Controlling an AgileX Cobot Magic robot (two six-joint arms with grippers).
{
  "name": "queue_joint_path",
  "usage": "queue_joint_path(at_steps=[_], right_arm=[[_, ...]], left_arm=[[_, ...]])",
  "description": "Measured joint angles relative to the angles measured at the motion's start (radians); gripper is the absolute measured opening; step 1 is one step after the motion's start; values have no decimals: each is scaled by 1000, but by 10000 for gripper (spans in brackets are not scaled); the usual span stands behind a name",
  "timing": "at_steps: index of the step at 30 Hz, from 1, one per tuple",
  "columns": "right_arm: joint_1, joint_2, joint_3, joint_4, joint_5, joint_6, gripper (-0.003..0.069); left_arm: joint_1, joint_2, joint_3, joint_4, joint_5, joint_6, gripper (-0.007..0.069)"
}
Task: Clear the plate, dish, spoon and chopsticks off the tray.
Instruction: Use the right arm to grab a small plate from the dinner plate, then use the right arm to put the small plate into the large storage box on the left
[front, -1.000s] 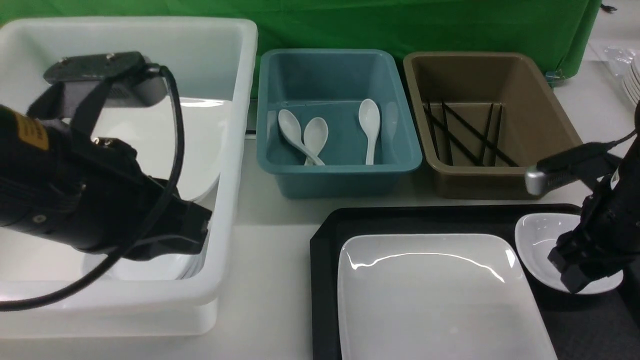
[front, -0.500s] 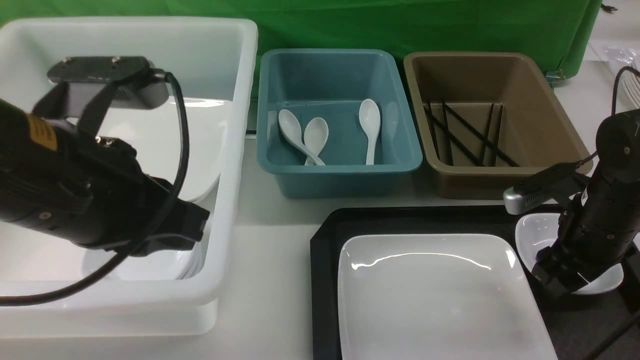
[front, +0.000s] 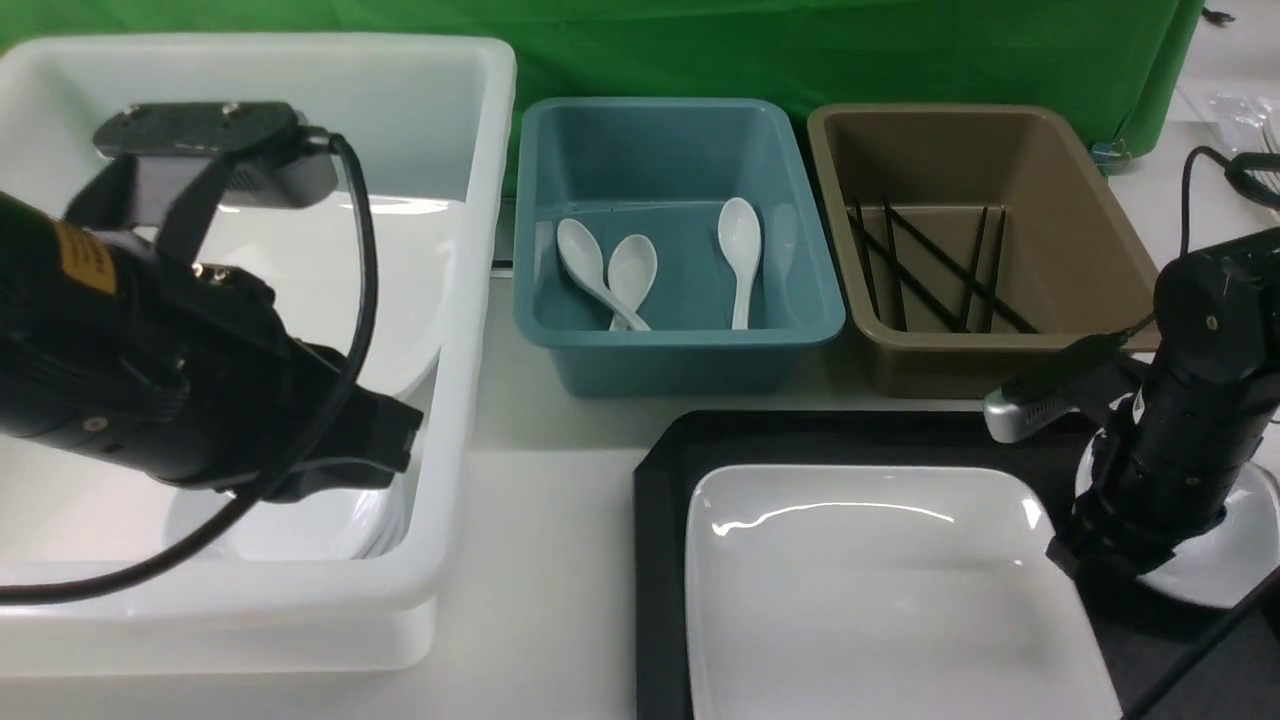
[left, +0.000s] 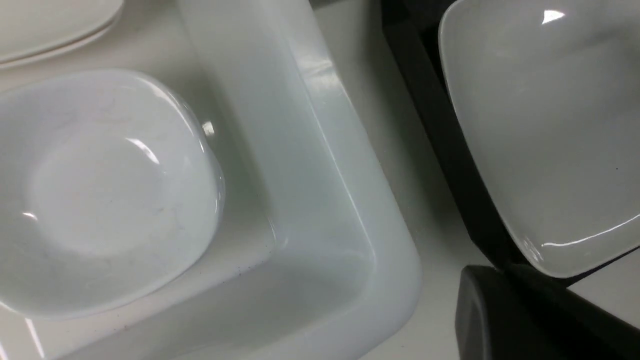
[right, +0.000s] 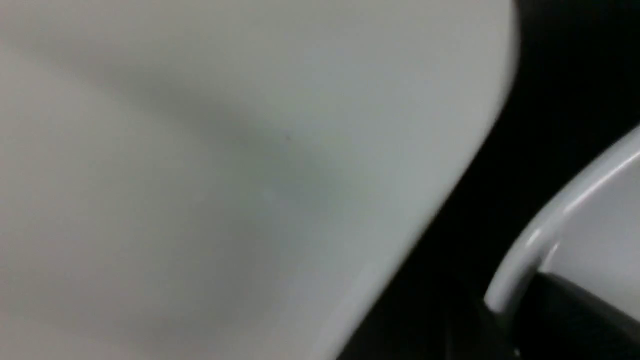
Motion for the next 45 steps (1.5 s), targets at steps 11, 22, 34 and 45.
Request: queue_joint_path(at_steps=[11, 22, 34, 45], right_arm=[[48, -150, -147, 25, 214, 73, 63], [370, -234, -551, 245, 157, 24, 63], [784, 173, -952, 323, -115, -38, 62], [808, 465, -1065, 286, -115, -50, 69]], left_arm=[[0, 0, 0, 76, -1, -103, 11], [335, 0, 0, 226, 45, -244, 11], [731, -77, 0, 26, 47, -118, 11], [731, -141, 0, 14, 47, -102, 11]])
